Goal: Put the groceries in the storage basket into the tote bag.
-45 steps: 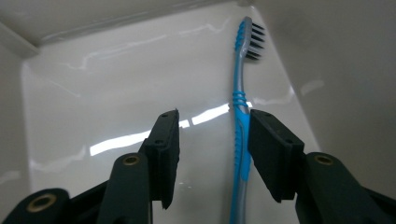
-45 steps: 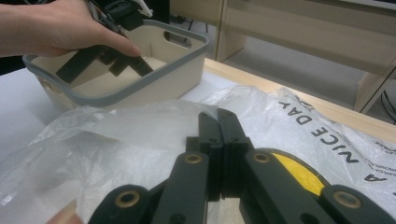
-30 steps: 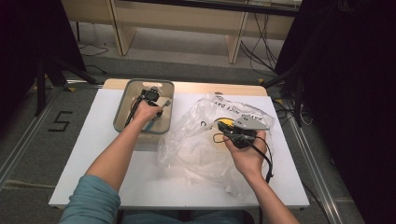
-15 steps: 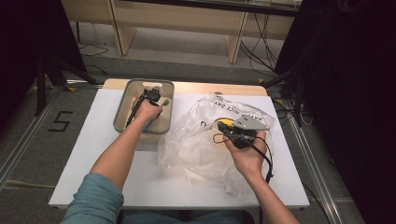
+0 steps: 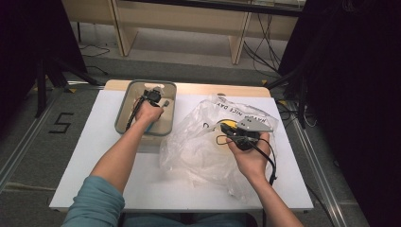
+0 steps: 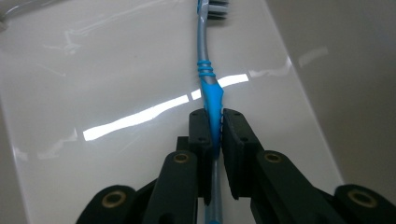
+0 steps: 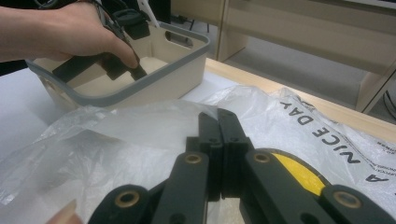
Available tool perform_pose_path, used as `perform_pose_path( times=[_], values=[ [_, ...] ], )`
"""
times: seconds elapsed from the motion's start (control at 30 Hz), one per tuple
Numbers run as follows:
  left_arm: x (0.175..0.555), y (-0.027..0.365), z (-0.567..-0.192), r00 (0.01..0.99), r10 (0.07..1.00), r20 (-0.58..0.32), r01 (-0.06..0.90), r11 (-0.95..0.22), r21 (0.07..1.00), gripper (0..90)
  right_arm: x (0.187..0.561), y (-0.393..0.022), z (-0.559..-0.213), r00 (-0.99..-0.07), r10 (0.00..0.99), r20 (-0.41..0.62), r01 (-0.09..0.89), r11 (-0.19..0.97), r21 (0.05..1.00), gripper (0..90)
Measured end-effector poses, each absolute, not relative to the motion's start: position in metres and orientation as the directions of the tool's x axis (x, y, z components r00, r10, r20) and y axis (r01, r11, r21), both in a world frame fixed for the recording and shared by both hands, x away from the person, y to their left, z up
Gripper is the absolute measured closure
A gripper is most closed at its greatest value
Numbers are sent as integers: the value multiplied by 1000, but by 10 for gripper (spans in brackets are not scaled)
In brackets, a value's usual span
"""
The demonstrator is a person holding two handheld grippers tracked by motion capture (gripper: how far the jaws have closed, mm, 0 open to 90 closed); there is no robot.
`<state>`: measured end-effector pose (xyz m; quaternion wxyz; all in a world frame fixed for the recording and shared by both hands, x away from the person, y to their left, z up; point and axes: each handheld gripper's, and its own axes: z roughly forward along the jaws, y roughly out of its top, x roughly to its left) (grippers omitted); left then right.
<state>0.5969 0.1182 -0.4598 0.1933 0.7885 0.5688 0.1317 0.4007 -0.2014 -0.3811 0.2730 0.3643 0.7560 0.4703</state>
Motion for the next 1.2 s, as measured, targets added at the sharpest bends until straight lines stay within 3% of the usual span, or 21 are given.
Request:
perform_pose_path(
  times=[0.77,1.2],
  values=[
    [584,134,-419,298,950,-92,750,-174,638,820,400,-201,-381,-583,809,-74,289,292,912,900],
    [573,142,-400,322,942,-97,701,-168,693,819,400,-200,-382,-582,810,-76,288,292,912,900]
  ],
)
